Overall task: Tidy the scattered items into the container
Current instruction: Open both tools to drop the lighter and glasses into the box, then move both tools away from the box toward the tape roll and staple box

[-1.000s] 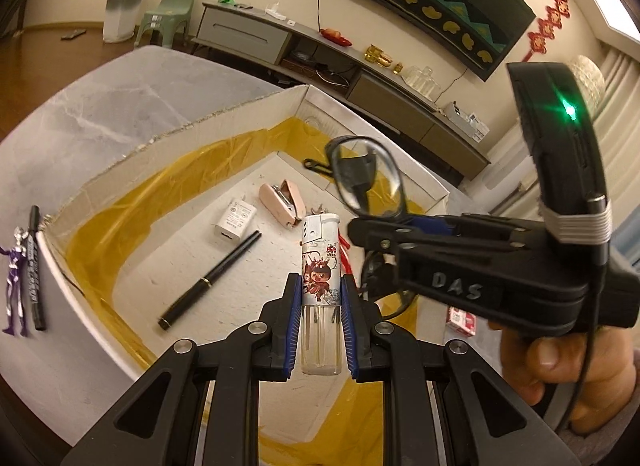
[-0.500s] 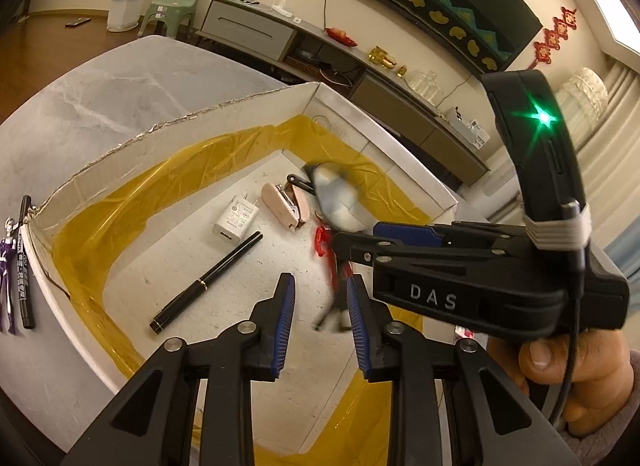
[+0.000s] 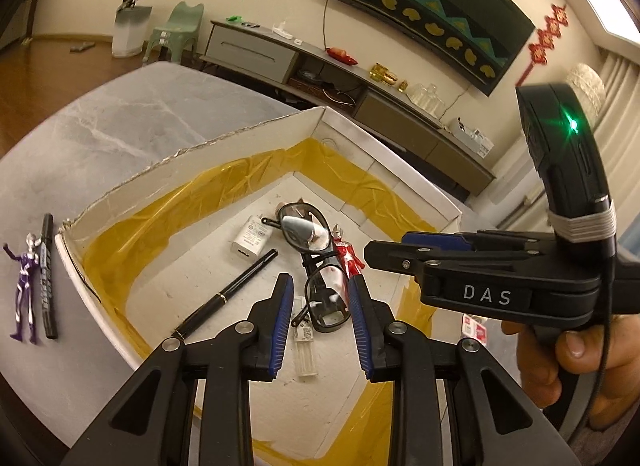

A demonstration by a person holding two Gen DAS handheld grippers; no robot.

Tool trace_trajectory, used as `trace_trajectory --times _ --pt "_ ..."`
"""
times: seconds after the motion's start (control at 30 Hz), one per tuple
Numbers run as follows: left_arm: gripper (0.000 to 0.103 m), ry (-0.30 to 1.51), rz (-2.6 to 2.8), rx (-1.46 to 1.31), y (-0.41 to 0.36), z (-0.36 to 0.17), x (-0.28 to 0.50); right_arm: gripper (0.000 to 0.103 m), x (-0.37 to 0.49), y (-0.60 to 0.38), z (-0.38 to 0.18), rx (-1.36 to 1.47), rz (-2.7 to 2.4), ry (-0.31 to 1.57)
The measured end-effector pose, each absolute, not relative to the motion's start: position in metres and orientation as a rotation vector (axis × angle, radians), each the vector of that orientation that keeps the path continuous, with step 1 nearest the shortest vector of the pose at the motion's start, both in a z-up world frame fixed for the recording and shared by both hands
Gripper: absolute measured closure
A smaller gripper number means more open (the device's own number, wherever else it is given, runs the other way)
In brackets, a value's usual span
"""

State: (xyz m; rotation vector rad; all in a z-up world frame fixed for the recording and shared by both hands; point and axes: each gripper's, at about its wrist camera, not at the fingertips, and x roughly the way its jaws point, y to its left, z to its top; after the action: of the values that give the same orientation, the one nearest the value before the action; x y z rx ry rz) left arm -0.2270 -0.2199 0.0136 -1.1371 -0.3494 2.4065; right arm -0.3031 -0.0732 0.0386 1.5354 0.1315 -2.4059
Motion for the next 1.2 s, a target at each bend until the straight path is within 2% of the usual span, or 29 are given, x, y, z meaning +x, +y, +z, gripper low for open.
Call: trace_trajectory --times 0.27,0.73,1.2 --pt "0.073 -0.231 2.454 -1.095 -0.210 0.018 -0.219 0.056 -0.293 -0.068 0.043 1.523 -2.408 0.116" --pt "0.073 -0.176 2.485 -1.043 -0.205 0.024 -0.213 0.056 -0.274 -0.057 0.053 1.472 -2.423 0.026" --pt "0.073 -0.027 2.534 -0.949 -0.189 0.031 -0.198 0.056 -0.247 -0.041 0.061 1.400 -2.434 -0.102"
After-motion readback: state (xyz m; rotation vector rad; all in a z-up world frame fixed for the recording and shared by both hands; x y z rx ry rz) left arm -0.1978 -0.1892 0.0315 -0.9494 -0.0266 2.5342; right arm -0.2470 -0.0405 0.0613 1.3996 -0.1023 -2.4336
